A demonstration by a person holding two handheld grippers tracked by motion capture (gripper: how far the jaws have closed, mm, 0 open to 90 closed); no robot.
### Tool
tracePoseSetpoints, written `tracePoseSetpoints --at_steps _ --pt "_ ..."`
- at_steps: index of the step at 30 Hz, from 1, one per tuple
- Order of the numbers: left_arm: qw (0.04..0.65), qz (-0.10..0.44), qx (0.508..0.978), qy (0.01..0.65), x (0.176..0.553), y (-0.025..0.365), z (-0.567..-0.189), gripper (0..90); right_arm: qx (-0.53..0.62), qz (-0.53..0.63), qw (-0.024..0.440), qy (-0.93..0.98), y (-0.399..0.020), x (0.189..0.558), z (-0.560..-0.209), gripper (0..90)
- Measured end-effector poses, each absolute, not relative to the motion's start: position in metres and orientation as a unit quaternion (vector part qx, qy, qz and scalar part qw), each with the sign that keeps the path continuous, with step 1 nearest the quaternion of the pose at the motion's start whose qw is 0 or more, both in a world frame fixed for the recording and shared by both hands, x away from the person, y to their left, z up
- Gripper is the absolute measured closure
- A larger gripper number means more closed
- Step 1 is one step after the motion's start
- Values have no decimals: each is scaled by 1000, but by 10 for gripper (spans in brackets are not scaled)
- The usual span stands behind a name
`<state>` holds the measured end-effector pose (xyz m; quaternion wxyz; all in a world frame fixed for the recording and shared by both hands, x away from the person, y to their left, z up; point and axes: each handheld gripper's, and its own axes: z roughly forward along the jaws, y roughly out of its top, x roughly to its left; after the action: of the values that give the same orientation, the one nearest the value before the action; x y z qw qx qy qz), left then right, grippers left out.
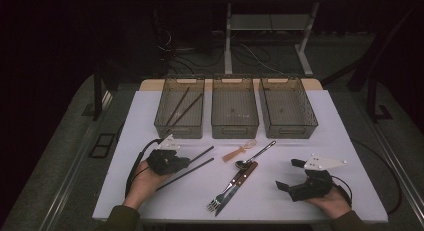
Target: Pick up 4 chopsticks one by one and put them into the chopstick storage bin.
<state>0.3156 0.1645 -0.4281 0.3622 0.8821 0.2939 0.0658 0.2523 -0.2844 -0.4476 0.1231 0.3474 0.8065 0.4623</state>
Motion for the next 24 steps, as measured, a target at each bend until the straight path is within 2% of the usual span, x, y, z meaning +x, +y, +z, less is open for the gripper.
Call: tracePoseSetpoints --at_steps 8,24 --pt "362 61 880 301 316 169 -420 861 348 462 123 806 -284 252 -448 16" --pt "398 59 866 296 319 176 -395 861 346 467 118 805 -283 258 -449 16"
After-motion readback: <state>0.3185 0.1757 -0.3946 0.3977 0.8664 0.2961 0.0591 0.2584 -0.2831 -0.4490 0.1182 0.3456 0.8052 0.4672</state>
